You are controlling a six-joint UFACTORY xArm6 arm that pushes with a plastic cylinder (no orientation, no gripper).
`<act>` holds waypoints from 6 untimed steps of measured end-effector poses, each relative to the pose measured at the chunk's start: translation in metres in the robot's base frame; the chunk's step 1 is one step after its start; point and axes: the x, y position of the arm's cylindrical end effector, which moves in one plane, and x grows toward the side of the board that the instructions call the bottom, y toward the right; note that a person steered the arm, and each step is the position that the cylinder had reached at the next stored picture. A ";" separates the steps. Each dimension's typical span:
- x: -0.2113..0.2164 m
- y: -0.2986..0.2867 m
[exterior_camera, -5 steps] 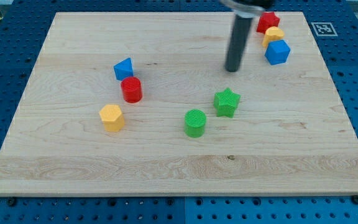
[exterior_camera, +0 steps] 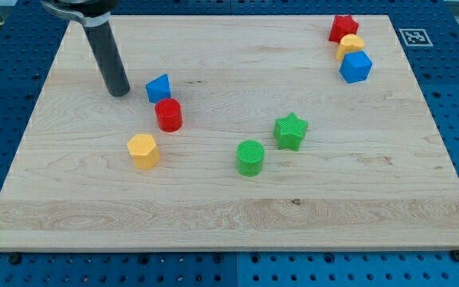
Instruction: Place the triangle into the green star
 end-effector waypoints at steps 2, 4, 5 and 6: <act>0.001 0.067; 0.022 0.146; 0.038 0.187; 0.039 0.228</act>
